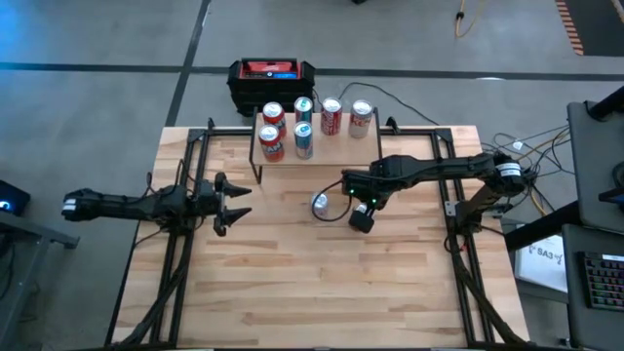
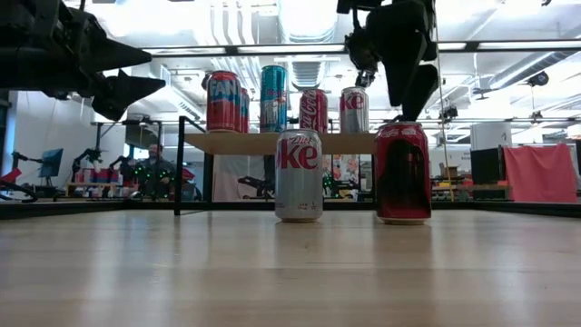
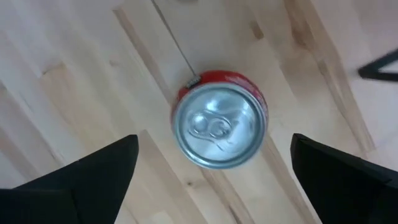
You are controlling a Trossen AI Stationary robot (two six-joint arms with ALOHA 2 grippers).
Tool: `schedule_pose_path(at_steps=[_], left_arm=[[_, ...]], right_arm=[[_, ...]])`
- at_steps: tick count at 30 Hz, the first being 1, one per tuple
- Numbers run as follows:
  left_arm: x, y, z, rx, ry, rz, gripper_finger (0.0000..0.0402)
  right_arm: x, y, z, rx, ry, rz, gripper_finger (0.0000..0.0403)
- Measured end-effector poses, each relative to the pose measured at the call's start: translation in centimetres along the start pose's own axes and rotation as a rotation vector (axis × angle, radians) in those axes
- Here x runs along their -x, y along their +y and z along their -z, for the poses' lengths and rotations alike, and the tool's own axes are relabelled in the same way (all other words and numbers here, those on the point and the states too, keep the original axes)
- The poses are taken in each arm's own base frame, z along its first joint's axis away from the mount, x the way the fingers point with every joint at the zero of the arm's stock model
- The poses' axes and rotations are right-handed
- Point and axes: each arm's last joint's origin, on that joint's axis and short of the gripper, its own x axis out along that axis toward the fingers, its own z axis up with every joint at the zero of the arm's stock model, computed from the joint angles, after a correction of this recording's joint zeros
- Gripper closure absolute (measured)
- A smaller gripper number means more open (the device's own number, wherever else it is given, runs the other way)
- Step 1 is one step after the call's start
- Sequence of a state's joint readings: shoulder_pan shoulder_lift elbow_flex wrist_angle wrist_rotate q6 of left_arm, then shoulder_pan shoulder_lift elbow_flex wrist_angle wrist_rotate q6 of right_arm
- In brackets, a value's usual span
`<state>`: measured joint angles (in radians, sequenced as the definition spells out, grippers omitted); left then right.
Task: Place canned beverage on shelf
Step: Put the red and white soda can on the shelf aligned with the other red and white soda can
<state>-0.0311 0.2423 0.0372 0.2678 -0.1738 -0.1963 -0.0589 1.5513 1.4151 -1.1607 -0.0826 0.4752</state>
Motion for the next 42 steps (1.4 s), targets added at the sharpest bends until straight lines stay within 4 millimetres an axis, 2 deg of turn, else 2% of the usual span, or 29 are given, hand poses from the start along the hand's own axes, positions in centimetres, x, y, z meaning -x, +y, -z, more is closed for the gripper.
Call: schedule_pose_path(at_steps=[19, 27, 42], left_arm=[[-0.3, 0.0, 0.4, -0.007, 0.037, -0.007, 0.0127], [-0.4, 0.0, 0.5, -0.009, 0.051, -0.01, 0.0127], [-0.5, 0.1, 0.8, -0.014, 0.078, -0.015, 0.0127]], right_arm=[[-3.1, -0.5, 0.3, 0.078, -0.032, 0.022, 0.0003], [-3.6, -0.7, 0.3, 0.058, -0.052, 0.058, 0.0003], [-3.6, -0.5, 0.0, 0.052, -0.081, 0.015, 0.0003]])
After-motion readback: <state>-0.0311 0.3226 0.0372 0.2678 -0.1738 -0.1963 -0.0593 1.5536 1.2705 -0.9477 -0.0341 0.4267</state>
